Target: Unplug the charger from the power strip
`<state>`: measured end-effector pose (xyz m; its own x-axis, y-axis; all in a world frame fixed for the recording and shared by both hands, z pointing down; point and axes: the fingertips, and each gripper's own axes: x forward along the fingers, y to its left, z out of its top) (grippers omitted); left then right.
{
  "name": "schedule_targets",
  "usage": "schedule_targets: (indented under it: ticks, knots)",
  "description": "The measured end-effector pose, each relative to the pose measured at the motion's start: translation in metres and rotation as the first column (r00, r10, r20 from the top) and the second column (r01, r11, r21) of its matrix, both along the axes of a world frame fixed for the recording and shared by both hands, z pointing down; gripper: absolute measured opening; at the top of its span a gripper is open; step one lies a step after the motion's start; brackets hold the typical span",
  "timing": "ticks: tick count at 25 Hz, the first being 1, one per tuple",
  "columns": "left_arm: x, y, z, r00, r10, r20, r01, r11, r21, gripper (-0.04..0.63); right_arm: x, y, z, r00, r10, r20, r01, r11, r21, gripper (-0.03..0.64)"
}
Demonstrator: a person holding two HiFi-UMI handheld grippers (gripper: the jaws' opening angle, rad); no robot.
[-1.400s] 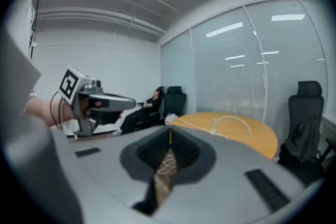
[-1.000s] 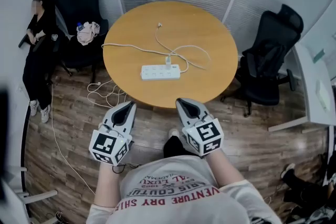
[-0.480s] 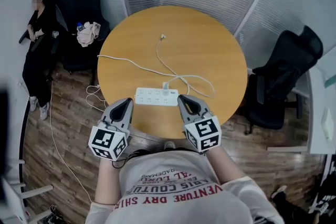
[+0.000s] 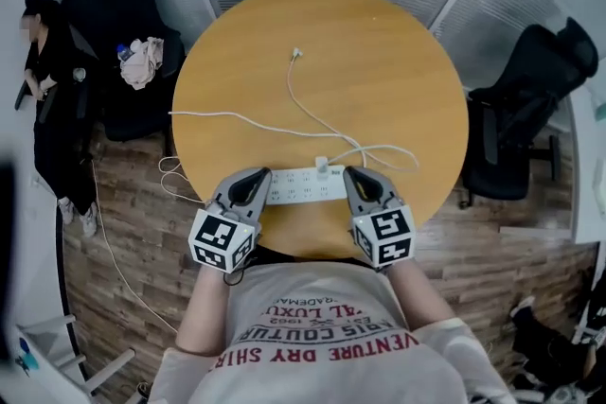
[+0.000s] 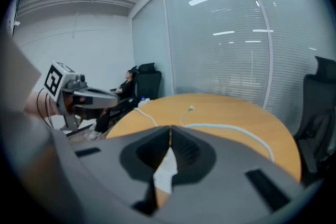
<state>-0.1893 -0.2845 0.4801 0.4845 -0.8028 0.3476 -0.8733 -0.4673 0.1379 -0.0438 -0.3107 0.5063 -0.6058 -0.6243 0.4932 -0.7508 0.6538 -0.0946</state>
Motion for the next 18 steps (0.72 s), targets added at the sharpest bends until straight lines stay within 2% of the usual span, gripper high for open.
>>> schedule_targets:
  ticks: [3,5,8,10,15,18]
  knots:
    - [-0.001,-0.015,0.028,0.996,0.092,-0.009,-0.092,0.994,-0.054,0.031,-0.003,-0.005,0.018,0.996,0.084,-0.027,-0.085,0.995,-0.042,0.028]
    - [0.008,-0.015,0.052,0.983,0.181,-0.016,-0.181,0.979,-0.098,0.031,-0.003,-0.003,0.028,0.992,0.121,-0.042,-0.123,0.990,-0.072,0.028]
    - [0.028,-0.003,0.095,0.944,0.329,0.000,-0.324,0.928,-0.183,0.031,-0.002,0.007,0.047,0.985,0.160,-0.066,-0.167,0.978,-0.128,0.028]
    - [0.041,0.003,0.122,0.918,0.396,0.016,-0.381,0.893,-0.239,0.031,-0.001,0.012,0.058,0.981,0.175,-0.086,-0.187,0.969,-0.160,0.028]
    - [0.062,0.007,0.172,0.875,0.482,0.057,-0.437,0.833,-0.340,0.031,-0.001,0.021,0.083,0.972,0.205,-0.118,-0.226,0.952,-0.205,0.029]
    - [0.067,0.006,0.190,0.849,0.508,0.146,-0.431,0.825,-0.367,0.031,-0.002,0.026,0.095,0.971,0.202,-0.130,-0.228,0.946,-0.229,0.029]
